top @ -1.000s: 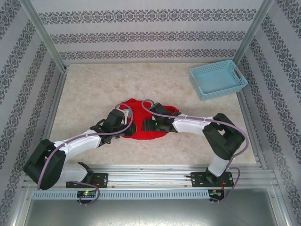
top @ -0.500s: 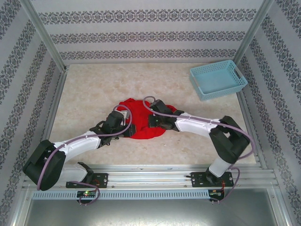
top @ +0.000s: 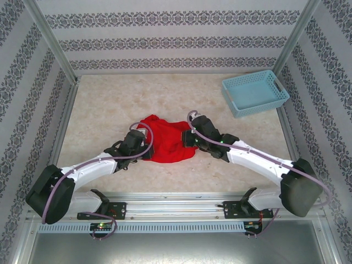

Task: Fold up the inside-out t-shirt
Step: Turn the T-shirt inside out at the center of the table.

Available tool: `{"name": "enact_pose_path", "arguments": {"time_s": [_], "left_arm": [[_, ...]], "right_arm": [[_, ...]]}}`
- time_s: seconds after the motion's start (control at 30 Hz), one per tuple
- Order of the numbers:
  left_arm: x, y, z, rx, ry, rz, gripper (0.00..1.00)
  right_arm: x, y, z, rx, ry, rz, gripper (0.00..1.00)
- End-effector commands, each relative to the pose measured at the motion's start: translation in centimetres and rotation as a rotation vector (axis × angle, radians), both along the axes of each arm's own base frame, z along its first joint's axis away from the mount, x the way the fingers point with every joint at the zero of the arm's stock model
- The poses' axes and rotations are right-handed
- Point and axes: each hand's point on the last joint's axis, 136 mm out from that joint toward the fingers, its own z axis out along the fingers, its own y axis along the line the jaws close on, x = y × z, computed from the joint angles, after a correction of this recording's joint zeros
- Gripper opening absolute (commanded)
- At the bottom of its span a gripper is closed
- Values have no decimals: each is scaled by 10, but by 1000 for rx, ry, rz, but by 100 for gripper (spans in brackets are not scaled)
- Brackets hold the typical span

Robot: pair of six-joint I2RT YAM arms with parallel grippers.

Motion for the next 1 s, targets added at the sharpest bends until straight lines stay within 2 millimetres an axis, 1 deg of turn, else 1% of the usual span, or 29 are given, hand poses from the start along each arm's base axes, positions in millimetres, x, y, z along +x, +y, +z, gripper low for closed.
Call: {"name": "enact_pose_path", "arguments": {"time_s": [0.0,0.07,0.13,0.2,0.27,0.33,0.4,0.47,0.57,0.63,0.7,0.77,0.83,0.9,0.97], "left_arm": [[3,-5,35,60,-94,-56,26],[-3,-20,57,64,-172,-126,36],[-9,-39,78,58,-257,-200,45],[-15,-61,88,38,-308,-271,53],[-17,-79,88,26,-317,-319,59],[-11,-89,76,40,-287,-318,60],[0,-90,63,75,-266,-280,63],[14,-80,51,139,-243,-195,63],[28,-76,38,134,-202,-145,55],[32,-80,37,129,-195,-153,43],[34,-78,39,150,-193,-145,30],[33,-76,42,145,-202,-146,20],[28,-77,48,121,-214,-171,11],[20,-78,54,91,-222,-200,5],[12,-79,62,46,-236,-224,0]], "right_arm": [[2,-5,12,-15,-18,-1,0],[2,-2,19,-1,-28,10,0],[0,0,28,17,-40,18,0],[-2,4,35,30,-49,33,0],[-4,8,38,37,-53,44,0],[-5,11,41,47,-55,51,0],[-6,12,41,52,-53,54,0],[-7,12,40,51,-52,56,0],[-8,10,37,47,-48,54,0],[-8,8,33,36,-43,48,0],[-7,4,29,14,-44,36,0],[-2,-7,23,-24,-39,1,0],[10,-22,13,-58,-20,-47,0],[21,-35,1,-91,3,-78,0],[33,-45,-11,-121,28,-100,0]]}}
